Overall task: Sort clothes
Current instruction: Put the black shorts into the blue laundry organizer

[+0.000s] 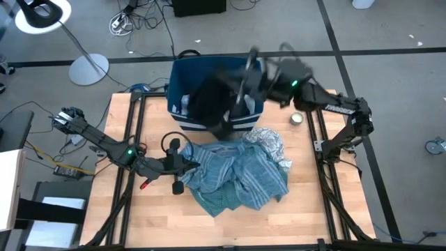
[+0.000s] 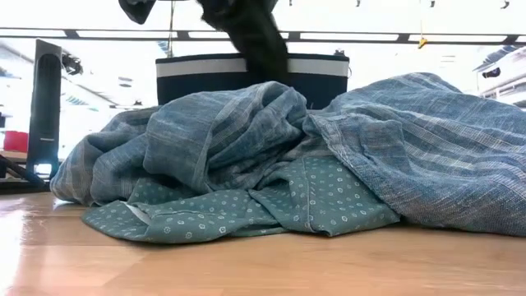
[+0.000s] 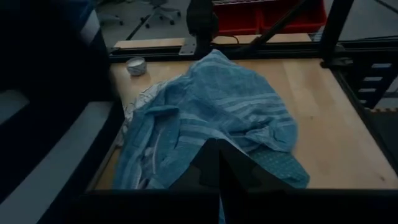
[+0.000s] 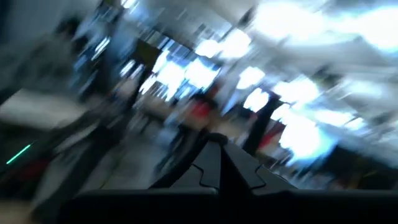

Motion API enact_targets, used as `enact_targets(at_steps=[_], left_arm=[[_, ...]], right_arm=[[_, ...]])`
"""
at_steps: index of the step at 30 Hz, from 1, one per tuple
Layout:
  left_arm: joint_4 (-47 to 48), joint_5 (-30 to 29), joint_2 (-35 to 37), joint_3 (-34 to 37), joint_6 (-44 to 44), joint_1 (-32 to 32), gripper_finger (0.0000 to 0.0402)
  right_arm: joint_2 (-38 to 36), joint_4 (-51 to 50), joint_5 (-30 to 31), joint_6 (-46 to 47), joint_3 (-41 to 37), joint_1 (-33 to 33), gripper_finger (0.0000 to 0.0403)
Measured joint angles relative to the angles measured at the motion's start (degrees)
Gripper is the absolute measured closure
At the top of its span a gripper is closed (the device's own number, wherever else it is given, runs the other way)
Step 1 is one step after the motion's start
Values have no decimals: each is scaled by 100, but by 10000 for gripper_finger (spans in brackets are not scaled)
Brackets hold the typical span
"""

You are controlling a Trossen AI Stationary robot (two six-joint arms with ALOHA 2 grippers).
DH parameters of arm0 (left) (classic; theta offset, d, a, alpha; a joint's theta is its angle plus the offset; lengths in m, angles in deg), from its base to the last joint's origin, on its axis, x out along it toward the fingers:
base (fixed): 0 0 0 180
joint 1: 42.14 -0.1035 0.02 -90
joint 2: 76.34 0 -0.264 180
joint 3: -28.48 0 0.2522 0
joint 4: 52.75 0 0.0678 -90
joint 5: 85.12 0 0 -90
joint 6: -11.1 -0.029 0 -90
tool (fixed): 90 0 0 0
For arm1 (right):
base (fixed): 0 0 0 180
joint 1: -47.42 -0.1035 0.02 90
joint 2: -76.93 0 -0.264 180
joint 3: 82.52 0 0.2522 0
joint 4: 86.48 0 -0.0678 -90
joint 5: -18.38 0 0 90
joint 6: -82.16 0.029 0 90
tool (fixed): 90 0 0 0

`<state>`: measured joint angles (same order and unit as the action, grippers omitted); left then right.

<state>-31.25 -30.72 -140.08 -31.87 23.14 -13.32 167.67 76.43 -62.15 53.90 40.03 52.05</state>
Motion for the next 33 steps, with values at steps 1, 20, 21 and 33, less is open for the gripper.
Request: enact_targets(at_steps=[1, 20, 21, 33], left_arm=[[31, -42, 0, 0, 2, 0, 401], [385, -76, -44, 0, 106, 0, 401], [395, -77, -44, 0, 166, 0, 401], [591, -78, -44, 0, 213, 4, 401]], right_arm=[[0, 323, -7, -19, 34, 124, 402], [754, -3768, -675, 2589, 51, 1961, 390], [868, -3970, -858, 2639, 51, 1981, 386], [1205, -4635, -1415, 2739, 48, 2015, 260]])
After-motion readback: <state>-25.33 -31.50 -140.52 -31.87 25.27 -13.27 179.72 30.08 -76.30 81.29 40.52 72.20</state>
